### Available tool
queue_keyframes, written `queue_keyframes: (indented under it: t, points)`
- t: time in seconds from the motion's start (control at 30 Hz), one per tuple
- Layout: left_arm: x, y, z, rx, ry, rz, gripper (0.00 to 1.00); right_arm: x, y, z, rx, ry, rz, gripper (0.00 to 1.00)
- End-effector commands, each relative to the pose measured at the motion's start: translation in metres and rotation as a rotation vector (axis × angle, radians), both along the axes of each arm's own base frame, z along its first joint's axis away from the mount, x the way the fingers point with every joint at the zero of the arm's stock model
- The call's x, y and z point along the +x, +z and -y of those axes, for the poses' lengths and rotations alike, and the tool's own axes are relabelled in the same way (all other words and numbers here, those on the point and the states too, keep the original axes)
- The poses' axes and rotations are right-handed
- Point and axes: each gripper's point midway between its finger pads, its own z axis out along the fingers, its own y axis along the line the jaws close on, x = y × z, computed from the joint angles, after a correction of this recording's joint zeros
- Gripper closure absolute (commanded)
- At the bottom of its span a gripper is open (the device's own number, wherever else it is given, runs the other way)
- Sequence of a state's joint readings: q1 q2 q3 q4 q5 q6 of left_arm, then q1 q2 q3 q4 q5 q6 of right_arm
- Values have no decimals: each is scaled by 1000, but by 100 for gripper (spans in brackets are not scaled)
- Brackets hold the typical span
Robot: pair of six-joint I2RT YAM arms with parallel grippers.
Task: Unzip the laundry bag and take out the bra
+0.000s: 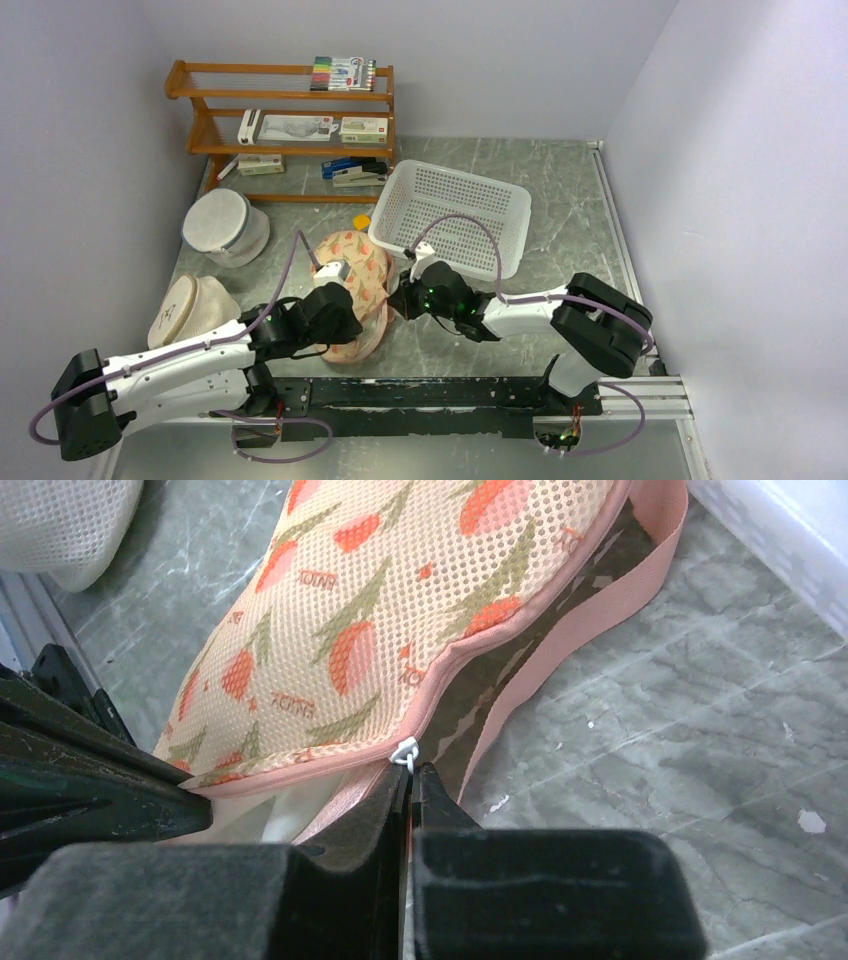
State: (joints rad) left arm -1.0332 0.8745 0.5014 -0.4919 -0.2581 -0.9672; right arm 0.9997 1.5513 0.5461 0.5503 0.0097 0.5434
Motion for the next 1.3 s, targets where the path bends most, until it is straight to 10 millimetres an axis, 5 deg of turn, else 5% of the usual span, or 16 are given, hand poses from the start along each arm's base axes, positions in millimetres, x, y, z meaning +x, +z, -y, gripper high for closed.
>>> queue_keyframes:
  t: [0.0, 0.1, 0.17, 0.33, 0.43, 0.57, 0.83, 1.1, 1.17, 1.27]
  points:
    - [-7, -14, -21, 51, 45, -22, 93, 17, -1, 3, -24, -23, 35, 100]
    - [-6, -6, -12, 17, 13, -11, 91, -1, 7, -11, 47, 56, -26, 100]
    - [-3, 7, -2, -10, -18, 9, 69, -14, 15, -20, 113, 97, -66, 100]
    - [5, 42, 13, -46, -74, 70, 36, -27, 16, -34, 196, 89, -168, 100]
    - [5, 57, 24, -43, -163, 99, 24, -32, 22, -44, 257, 106, -194, 100]
    - [11, 50, 9, 88, -127, 80, 12, -35, 26, -46, 277, 119, -201, 100]
    - [0, 10, 18, 42, -148, 18, 5, -50, 19, -33, 224, 193, -152, 100]
    - [-13, 4, 27, -25, -179, 6, 7, -51, 23, -34, 281, 178, -155, 100]
    - [-10, 0, 20, 10, -148, 7, 12, -51, 26, -33, 292, 175, -151, 100]
    - [-7, -8, 5, 97, -97, -10, 31, -49, 29, -31, 292, 163, -147, 100]
